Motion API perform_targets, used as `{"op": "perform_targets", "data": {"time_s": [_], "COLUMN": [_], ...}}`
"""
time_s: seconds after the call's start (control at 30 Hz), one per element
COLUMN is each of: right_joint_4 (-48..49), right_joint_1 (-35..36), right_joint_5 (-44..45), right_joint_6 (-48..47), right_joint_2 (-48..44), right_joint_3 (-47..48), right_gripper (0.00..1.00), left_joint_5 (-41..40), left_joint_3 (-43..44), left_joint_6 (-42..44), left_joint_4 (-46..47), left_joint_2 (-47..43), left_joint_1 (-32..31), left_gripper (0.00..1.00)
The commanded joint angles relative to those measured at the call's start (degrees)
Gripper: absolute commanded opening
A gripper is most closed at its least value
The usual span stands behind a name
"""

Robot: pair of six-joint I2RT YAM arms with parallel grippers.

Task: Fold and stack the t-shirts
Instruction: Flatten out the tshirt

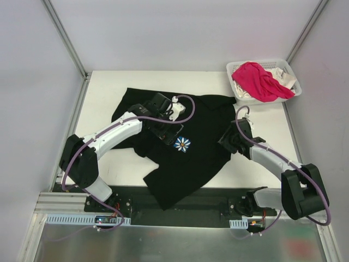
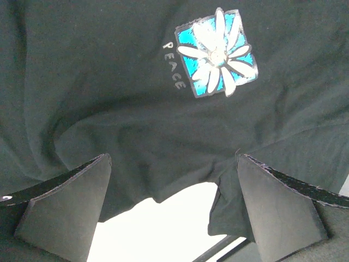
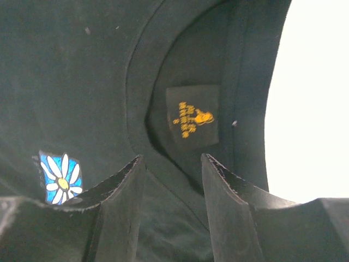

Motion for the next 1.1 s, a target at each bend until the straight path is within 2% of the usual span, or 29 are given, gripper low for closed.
{"op": "perform_targets", "data": {"time_s": [0.0,0.13,0.23,0.4,0.7,0.93,1.07], "right_joint_4": [-1.03,-3.92,-8.32,-12.19,-12.64,-12.29,-12.02], "right_joint_1": [4.40,7.40,10.82,18.64,21.55,21.64,21.64], "right_joint_5": [4.34,4.79,3.38,10.14,6.19,7.86,9.61], "right_joint_6": [-4.42,-13.81,-16.38,-19.29,-14.29,-8.76,-8.22], "right_joint_2": [-5.32,-6.84,-5.34,-5.34,-8.05,-13.94,-12.90], "right_joint_3": [-0.20,0.76,3.14,3.48,-1.25,-4.25,-2.85], "right_gripper": [0.49,0.50,0.50,0.51,0.51,0.51,0.51], "left_joint_5": [-2.56,-8.96,-17.74,-29.96,-31.83,-31.13,-30.25], "left_joint_3": [-2.79,-9.56,-12.64,-16.78,-17.22,-16.69,-16.34], "left_joint_6": [-1.05,-6.57,-11.67,-16.52,-17.49,-15.74,-13.89], "left_joint_4": [4.68,13.30,18.14,23.33,25.27,26.06,26.76], "left_joint_2": [-3.76,-8.86,-11.32,-13.88,-15.55,-17.57,-20.81], "left_joint_1": [-1.05,-1.05,-1.05,-1.05,-1.05,-1.05,-1.05], "left_gripper": [0.98,0.99,0.99,0.99,0.99,0.99,0.99]}}
